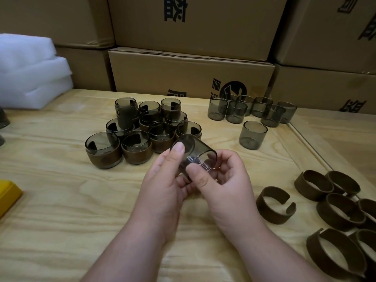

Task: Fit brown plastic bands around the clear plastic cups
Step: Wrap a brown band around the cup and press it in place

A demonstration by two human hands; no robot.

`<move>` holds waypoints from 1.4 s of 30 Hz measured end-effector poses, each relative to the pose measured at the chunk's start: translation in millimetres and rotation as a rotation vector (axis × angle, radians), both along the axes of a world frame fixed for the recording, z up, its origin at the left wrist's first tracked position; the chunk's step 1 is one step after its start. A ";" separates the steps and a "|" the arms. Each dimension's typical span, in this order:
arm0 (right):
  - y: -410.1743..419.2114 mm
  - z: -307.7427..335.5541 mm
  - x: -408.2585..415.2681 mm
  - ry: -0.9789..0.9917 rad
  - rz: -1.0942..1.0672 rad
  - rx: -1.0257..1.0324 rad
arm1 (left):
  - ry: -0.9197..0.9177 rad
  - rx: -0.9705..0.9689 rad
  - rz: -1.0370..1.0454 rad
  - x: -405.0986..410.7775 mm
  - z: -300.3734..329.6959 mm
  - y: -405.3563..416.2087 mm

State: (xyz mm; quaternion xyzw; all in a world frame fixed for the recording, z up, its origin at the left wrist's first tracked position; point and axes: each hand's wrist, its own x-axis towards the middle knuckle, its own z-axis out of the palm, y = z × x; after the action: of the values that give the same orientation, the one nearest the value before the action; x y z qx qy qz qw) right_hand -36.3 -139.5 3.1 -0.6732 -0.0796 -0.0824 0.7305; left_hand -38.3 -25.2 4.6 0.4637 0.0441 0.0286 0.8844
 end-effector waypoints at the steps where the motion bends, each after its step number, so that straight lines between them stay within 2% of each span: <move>1: -0.2 -1.0 -1.0 -0.008 0.005 -0.031 | 0.014 -0.015 0.007 0.4 0.7 0.2; 6: 1.9 -3.8 1.2 -0.063 0.005 -0.117 | 0.058 -0.121 0.036 2.1 0.8 3.0; 12: -0.1 -2.6 1.4 -0.034 -0.055 -0.001 | 0.016 -0.087 0.069 2.7 -1.2 3.5; 16: -2.4 -0.7 1.2 -0.013 -0.108 0.052 | -0.107 0.089 0.190 -0.3 -3.1 -3.6; 20: -1.6 -1.2 0.0 -0.035 -0.072 0.030 | -0.256 0.434 0.294 -1.6 -7.3 -6.3; 24: -1.1 -1.3 0.7 -0.040 -0.015 0.008 | -0.345 0.720 0.276 -4.9 -10.8 -8.6; 32: -3.1 -2.0 2.3 -0.077 -0.091 0.032 | -0.349 0.929 0.212 -7.4 -13.1 -7.3; 38: -3.0 -1.7 1.8 -0.066 -0.113 0.073 | -0.324 0.970 0.139 -8.7 -9.7 -8.6; 42: -2.0 -2.7 2.8 -0.046 -0.067 0.096 | -0.262 0.821 0.134 -5.1 -10.6 -7.6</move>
State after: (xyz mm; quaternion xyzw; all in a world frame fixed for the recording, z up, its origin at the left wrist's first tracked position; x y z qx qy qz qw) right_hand -33.5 -141.6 0.4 -0.6374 -0.0697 -0.1259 0.7569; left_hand -43.4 -32.9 -6.0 0.7653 -0.0537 0.1597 0.6212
